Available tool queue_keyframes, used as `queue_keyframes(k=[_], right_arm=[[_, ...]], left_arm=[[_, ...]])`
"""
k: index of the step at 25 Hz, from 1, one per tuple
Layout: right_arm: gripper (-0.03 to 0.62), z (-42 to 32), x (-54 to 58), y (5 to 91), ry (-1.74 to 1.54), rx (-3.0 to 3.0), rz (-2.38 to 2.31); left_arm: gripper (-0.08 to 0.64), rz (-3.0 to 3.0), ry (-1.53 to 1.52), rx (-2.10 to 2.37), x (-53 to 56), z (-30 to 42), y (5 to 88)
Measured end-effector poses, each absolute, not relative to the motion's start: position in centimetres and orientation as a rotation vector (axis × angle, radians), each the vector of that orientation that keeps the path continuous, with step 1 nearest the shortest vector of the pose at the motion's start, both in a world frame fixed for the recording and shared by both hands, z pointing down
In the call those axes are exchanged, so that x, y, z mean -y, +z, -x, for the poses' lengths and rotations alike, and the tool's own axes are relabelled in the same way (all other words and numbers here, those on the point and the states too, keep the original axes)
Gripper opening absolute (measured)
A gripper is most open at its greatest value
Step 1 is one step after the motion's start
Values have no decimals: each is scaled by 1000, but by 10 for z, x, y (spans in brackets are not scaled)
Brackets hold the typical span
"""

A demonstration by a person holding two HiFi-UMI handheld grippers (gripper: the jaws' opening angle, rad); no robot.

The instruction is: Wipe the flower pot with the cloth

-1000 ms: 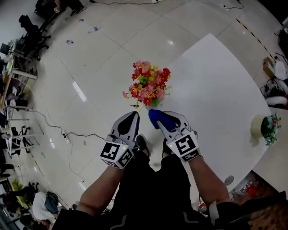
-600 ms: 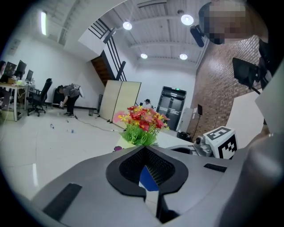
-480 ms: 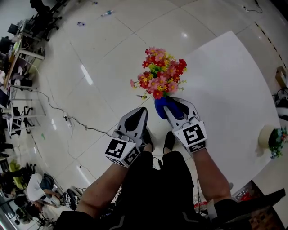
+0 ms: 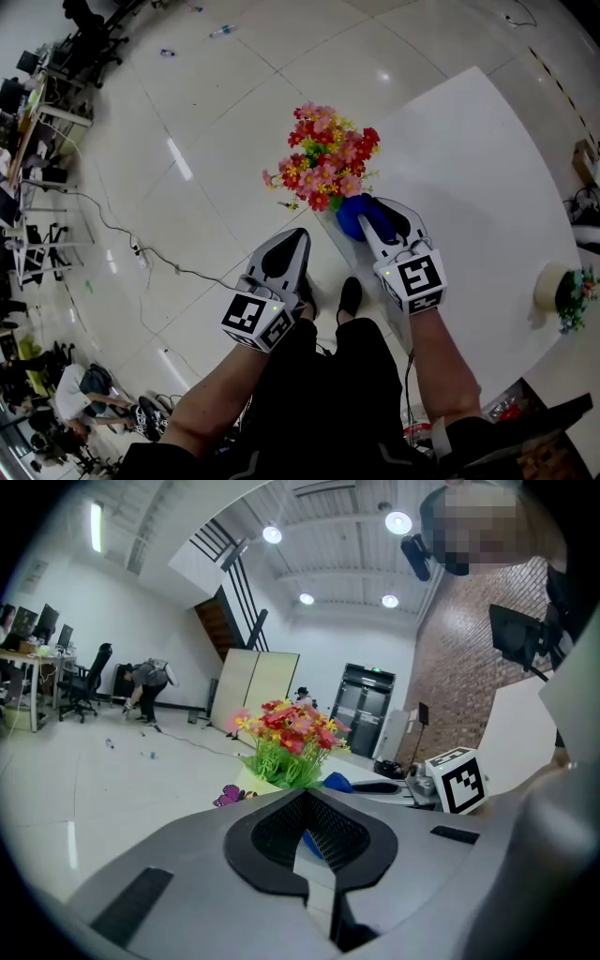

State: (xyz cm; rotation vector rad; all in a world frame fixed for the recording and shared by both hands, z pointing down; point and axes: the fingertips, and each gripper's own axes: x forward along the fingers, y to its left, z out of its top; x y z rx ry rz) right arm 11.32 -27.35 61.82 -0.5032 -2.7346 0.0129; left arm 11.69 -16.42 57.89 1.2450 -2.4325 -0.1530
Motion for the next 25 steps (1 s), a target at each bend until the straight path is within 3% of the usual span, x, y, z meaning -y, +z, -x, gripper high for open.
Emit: queue_keyframes(k=[17, 25], right_arm=[[98, -117, 306, 613, 80, 2749, 369], [98, -144, 298, 538, 116, 2818, 360]], left_arm=[[5, -1273, -168, 2438, 177, -118, 568], [5, -1318, -196, 2476, 166, -114, 519]])
